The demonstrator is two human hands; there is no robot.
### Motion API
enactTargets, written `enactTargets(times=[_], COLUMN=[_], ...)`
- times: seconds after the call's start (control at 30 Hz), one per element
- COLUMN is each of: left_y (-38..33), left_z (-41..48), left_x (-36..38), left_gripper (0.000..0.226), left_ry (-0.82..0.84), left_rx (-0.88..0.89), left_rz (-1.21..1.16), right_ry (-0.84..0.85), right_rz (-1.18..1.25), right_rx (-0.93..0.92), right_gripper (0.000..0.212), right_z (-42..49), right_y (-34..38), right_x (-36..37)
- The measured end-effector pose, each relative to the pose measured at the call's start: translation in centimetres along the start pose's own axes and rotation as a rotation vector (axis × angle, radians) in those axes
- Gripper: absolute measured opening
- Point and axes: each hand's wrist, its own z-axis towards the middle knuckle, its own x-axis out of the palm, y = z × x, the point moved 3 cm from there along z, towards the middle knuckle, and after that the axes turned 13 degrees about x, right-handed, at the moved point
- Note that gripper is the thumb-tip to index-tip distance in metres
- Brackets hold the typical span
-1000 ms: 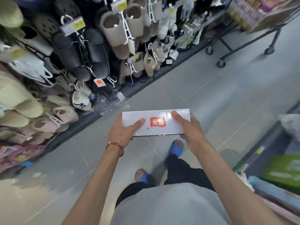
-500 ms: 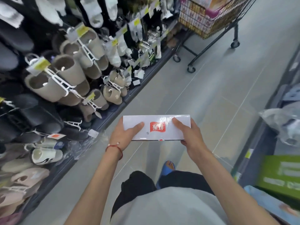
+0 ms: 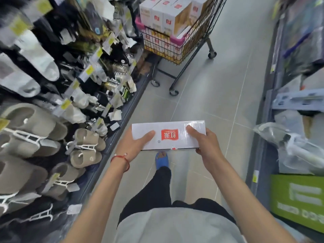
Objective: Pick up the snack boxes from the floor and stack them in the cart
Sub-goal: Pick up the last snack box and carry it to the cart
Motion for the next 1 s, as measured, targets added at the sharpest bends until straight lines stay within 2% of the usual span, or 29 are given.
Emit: enactTargets(times=[0.03, 0.07, 0.17, 0.37, 0.47, 0.7, 0.73, 0.83, 1.0], left_y=[-0.7, -1.5, -3.3, -7.7, -9.0, -13.7, -14.6, -16.5, -20.2], left_z=[2.4, 4.5, 11.0, 21.2, 26.0, 37.5, 39.1, 43.7, 49.9], left_x=[-0.1, -0.3, -1.0, -0.5, 0.3, 3.4, 3.9, 5.4, 7.4], left_gripper=[0.019, 0.028, 0.065, 0.062, 0.062, 0.031, 0.035, 0.068, 0.077], left_ry=[0.02, 0.039, 0.075, 0.099, 0.091, -0.098, -0.103, -0.109, -0.159], left_rx=[0.02, 0.036, 0.06, 0.063, 0.056, 0.0, -0.007, -0.04, -0.066], left_rz=[0.013, 0.02, 0.042, -0.019, -0.014, 0.007, -0.026, -0.089, -0.072], right_ry=[-0.011, -0.026, -0.061, -0.141, -0.169, -0.192, -0.193, -0.188, -0.167], right_rz=[0.014, 0.03, 0.082, 0.168, 0.169, 0.161, 0.154, 0.12, 0.013], right_rx=[-0.001, 0.003, -0.009, -0.048, -0.07, -0.175, -0.19, -0.212, -0.268], right_gripper=[0.011, 0.011, 0.011, 0.025, 0.039, 0.052, 0.053, 0.055, 0.055], right_z=[1.2, 2.2, 4.8, 10.3, 13.5, 21.9, 23.2, 26.8, 31.9], right_y=[1.4, 2.7, 6.8, 14.0, 17.4, 27.8, 29.6, 34.4, 42.0], right_x=[0.2, 0.5, 1.2, 1.4, 1.0, -0.9, -1.2, -2.3, -3.5])
